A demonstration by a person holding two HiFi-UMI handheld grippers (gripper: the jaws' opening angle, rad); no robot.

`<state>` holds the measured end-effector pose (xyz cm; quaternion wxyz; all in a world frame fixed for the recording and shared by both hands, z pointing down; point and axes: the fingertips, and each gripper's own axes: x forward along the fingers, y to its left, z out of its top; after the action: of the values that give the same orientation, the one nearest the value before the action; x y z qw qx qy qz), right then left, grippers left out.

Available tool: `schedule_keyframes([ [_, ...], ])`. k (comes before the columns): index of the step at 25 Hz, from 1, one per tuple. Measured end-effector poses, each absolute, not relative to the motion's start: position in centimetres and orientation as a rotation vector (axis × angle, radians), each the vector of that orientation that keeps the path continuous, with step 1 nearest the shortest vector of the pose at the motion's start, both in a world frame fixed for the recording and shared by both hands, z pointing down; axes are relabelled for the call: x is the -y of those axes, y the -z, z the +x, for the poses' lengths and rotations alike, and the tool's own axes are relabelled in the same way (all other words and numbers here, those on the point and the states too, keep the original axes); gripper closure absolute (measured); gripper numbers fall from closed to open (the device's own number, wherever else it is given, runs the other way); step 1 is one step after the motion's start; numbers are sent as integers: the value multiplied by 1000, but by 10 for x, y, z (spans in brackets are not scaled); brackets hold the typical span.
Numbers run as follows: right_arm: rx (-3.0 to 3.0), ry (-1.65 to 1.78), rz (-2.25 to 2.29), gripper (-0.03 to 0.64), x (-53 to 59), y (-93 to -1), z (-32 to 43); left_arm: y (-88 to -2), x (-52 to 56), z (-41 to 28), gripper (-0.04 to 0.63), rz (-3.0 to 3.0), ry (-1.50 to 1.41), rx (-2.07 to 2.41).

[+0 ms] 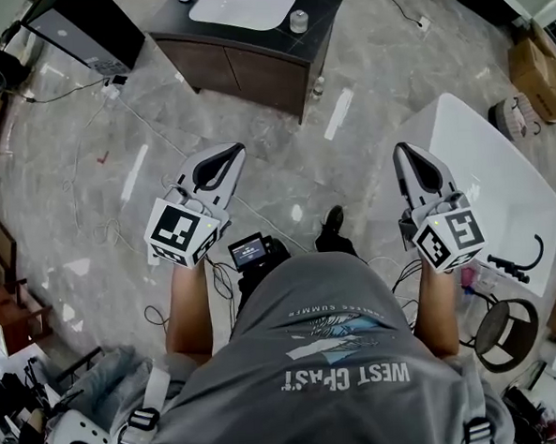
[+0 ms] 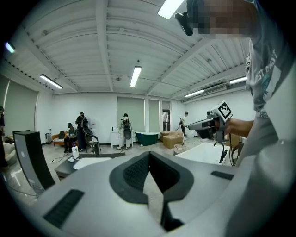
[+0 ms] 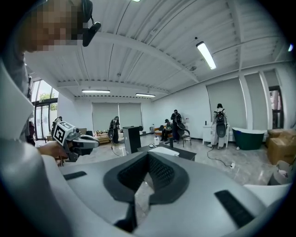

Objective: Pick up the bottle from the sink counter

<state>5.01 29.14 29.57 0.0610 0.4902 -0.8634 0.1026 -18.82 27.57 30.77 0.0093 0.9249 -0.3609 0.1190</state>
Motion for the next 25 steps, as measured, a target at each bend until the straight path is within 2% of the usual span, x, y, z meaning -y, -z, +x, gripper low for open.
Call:
schedule_keyframes([
  [25, 2744, -391, 1283, 620, -166, -318, 137, -306, -197, -90, 592, 2793, -462, 1314],
])
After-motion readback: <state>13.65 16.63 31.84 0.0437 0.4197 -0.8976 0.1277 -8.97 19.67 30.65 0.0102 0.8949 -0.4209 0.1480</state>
